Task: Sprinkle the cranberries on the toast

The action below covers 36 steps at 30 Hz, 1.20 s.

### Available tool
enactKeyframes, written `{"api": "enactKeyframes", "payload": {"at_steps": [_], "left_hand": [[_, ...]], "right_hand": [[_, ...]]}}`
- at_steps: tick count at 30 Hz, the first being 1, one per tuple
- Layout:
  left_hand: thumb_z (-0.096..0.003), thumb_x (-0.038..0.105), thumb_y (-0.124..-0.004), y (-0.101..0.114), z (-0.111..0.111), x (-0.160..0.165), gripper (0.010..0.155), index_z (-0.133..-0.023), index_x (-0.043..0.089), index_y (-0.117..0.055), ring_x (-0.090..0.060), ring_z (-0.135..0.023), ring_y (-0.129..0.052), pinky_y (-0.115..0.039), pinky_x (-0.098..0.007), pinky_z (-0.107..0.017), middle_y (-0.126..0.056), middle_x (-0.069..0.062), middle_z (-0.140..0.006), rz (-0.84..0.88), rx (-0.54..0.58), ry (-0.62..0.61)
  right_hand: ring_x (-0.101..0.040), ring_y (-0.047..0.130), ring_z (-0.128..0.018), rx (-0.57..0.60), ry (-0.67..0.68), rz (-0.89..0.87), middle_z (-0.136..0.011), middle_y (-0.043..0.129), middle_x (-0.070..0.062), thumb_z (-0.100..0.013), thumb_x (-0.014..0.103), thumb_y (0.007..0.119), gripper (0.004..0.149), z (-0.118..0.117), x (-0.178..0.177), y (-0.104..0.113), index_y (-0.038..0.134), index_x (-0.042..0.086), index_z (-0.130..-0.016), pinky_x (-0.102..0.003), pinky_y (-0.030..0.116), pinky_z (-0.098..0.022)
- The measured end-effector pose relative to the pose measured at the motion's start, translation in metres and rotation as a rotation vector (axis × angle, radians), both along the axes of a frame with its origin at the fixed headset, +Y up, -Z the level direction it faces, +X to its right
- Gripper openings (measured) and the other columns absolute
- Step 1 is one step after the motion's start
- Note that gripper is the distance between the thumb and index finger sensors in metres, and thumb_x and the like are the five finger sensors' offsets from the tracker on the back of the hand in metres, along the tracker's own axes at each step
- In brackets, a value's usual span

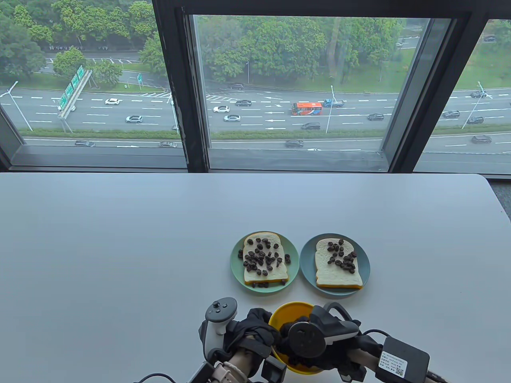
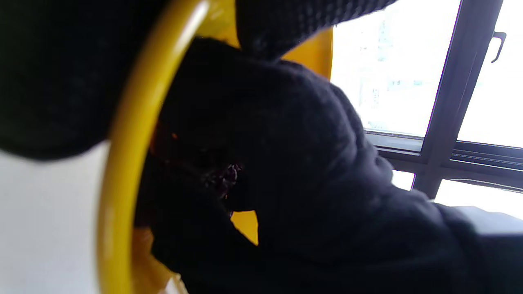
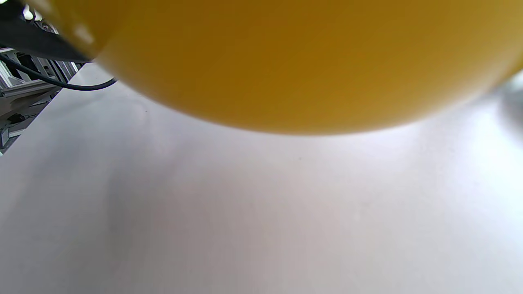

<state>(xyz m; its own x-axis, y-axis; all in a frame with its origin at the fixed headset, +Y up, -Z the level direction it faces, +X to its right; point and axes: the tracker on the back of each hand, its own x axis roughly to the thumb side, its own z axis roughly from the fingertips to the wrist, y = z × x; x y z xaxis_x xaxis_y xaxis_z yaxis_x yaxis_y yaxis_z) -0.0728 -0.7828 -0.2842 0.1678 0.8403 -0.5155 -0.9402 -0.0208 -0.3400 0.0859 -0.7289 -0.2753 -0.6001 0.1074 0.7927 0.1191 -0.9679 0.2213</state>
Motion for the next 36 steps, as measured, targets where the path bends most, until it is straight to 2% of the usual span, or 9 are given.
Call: {"api": "enactKeyframes", "payload": {"at_steps": [2,5,9,15,20,22,26,32,36], "left_hand": [[-0.0367,0.013,-0.080,0.001,0.000,-0.001,0.058,-0.087,0.011,-0.052,-0.044,-0.031,-0.077,-0.097,-0.042,-0.005,-0.066,-0.023,-0.059,-0.016,0.002,0.012],[-0.0372,0.012,-0.080,-0.001,-0.001,-0.002,0.058,-0.088,0.011,-0.051,-0.044,-0.032,-0.076,-0.097,-0.042,-0.006,-0.065,-0.024,-0.060,0.018,-0.010,0.013],[-0.0377,0.014,-0.079,-0.002,-0.003,-0.003,0.057,-0.088,0.012,-0.051,-0.042,-0.032,-0.078,-0.097,-0.040,-0.007,-0.066,-0.022,-0.060,-0.019,-0.007,-0.008],[-0.0385,0.015,-0.077,-0.010,-0.003,-0.004,0.056,-0.088,0.012,-0.051,-0.040,-0.033,-0.080,-0.097,-0.038,-0.007,-0.068,-0.021,-0.061,-0.014,-0.065,-0.012],[-0.0386,0.015,-0.078,-0.012,-0.005,-0.006,0.057,-0.088,0.012,-0.050,-0.040,-0.033,-0.079,-0.097,-0.038,-0.008,-0.067,-0.021,-0.061,-0.042,-0.058,-0.020],[-0.0388,0.015,-0.078,-0.012,-0.005,-0.005,0.056,-0.088,0.012,-0.050,-0.040,-0.033,-0.079,-0.097,-0.038,-0.008,-0.067,-0.021,-0.061,-0.023,-0.071,-0.026],[-0.0388,0.015,-0.077,-0.012,-0.005,-0.002,0.056,-0.088,0.011,-0.050,-0.040,-0.033,-0.079,-0.097,-0.038,-0.008,-0.067,-0.021,-0.061,-0.027,-0.066,-0.046],[-0.0388,0.015,-0.077,-0.011,-0.005,-0.002,0.056,-0.088,0.011,-0.050,-0.040,-0.033,-0.079,-0.097,-0.038,-0.008,-0.067,-0.021,-0.061,-0.032,-0.069,-0.060],[-0.0389,0.015,-0.077,-0.011,-0.006,-0.003,0.057,-0.088,0.012,-0.050,-0.040,-0.034,-0.079,-0.097,-0.038,-0.008,-0.067,-0.021,-0.061,-0.040,-0.067,-0.056]], "right_hand": [[-0.025,0.083,-0.063,0.058,-0.001,-0.010,-0.079,0.070,-0.003,-0.030,0.025,0.084,0.039,0.000,-0.006,0.001,0.071,0.038,-0.065,-0.035,0.093,-0.028],[-0.021,0.088,-0.057,0.125,0.000,0.009,-0.074,0.076,0.001,-0.028,0.027,0.085,0.038,0.002,-0.008,0.004,0.073,0.040,-0.062,-0.029,0.097,-0.022],[-0.019,0.091,-0.054,0.165,-0.006,-0.029,-0.070,0.080,0.003,-0.025,0.027,0.087,0.037,0.003,-0.005,0.009,0.076,0.041,-0.058,-0.027,0.099,-0.020],[-0.018,0.093,-0.051,0.131,-0.076,-0.148,-0.068,0.082,0.001,-0.025,0.028,0.088,0.037,-0.006,0.015,0.024,0.077,0.040,-0.058,-0.026,0.098,-0.018],[-0.018,0.094,-0.050,0.074,-0.163,-0.268,-0.067,0.082,0.000,-0.025,0.028,0.088,0.037,-0.017,0.036,0.043,0.077,0.040,-0.058,-0.026,0.098,-0.017],[-0.018,0.094,-0.050,0.067,-0.221,-0.295,-0.067,0.082,0.001,-0.025,0.028,0.088,0.037,-0.029,0.045,0.051,0.077,0.040,-0.058,-0.026,0.098,-0.017],[-0.018,0.093,-0.051,0.102,-0.423,-0.268,-0.068,0.082,0.001,-0.025,0.028,0.088,0.037,-0.072,0.066,0.056,0.077,0.040,-0.059,-0.026,0.098,-0.018],[-0.017,0.093,-0.052,0.130,-0.653,-0.148,-0.068,0.081,0.002,-0.026,0.028,0.088,0.037,-0.138,0.085,0.026,0.076,0.041,-0.059,-0.026,0.098,-0.020],[-0.017,0.093,-0.052,0.092,-0.715,-0.114,-0.069,0.081,0.002,-0.026,0.028,0.087,0.038,-0.159,0.085,-0.001,0.076,0.041,-0.059,-0.026,0.097,-0.020]]}}
